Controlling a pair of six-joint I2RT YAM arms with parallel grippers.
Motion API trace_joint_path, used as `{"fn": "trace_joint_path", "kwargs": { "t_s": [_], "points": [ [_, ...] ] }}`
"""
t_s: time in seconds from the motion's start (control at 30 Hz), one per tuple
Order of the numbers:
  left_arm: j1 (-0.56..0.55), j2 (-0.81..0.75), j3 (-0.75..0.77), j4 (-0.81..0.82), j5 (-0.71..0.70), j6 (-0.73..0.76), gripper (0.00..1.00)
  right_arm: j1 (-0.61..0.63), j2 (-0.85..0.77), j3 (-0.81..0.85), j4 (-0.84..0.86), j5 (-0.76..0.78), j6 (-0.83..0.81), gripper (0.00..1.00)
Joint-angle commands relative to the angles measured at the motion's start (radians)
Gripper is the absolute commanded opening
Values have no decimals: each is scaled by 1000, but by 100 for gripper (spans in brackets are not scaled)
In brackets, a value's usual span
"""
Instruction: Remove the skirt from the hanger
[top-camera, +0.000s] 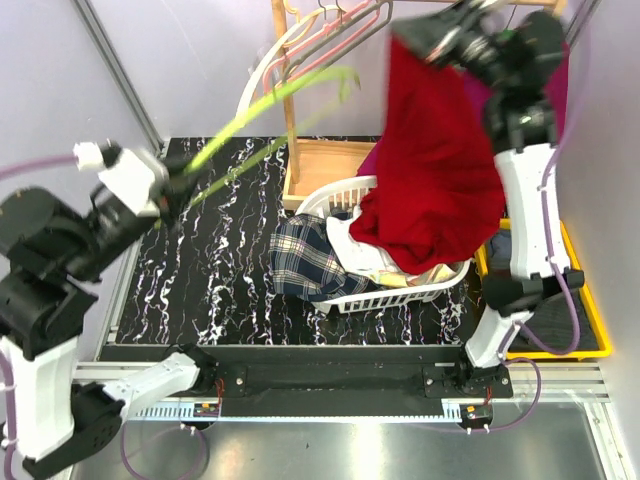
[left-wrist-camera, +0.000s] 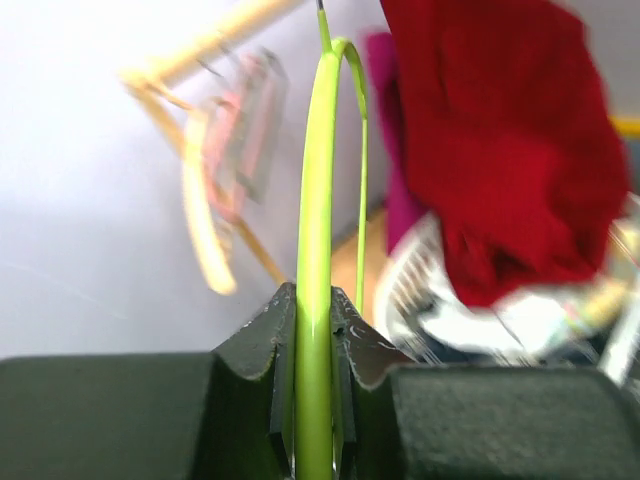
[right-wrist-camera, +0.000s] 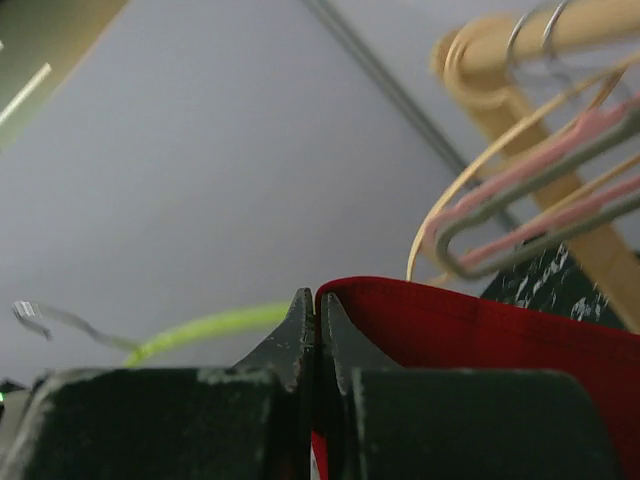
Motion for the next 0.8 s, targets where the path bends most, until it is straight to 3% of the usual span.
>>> {"fn": "trace_joint_path", "kwargs": {
  "t_s": [0.0,0.13,0.2,0.4,0.43,0.53,0.6,0.63,0.77],
  "points": [
    [3,162,168,172,-153,-80,0,130,-242,-206,-95,81,-320,0],
    [1,279,275,181,-151,-150,0,169,-489,-734,106,142,-316,0],
    [1,327,303,217,-148,-167,0,184,-594,-872,158,139,-301,0],
    [-3,430,364,270,-61,-225,0,302,-608,-1126,-31,182,-389,0],
    [-3,427,357,271,-43,-232,0,322,-596,-1152,-62,222,-415,5],
    [-3,370,285,270,39,-229,0,381,-551,-1099,-188,300,-532,49],
    [-3,294,233,265,77,-197,0,385,-549,-1039,-246,354,-598,65],
    [-3,266,184,264,85,-186,0,385,-551,-963,-260,422,-622,97],
    [-3,135,70,233,143,-129,0,384,-549,-751,-291,494,-679,100]
  ]
}}
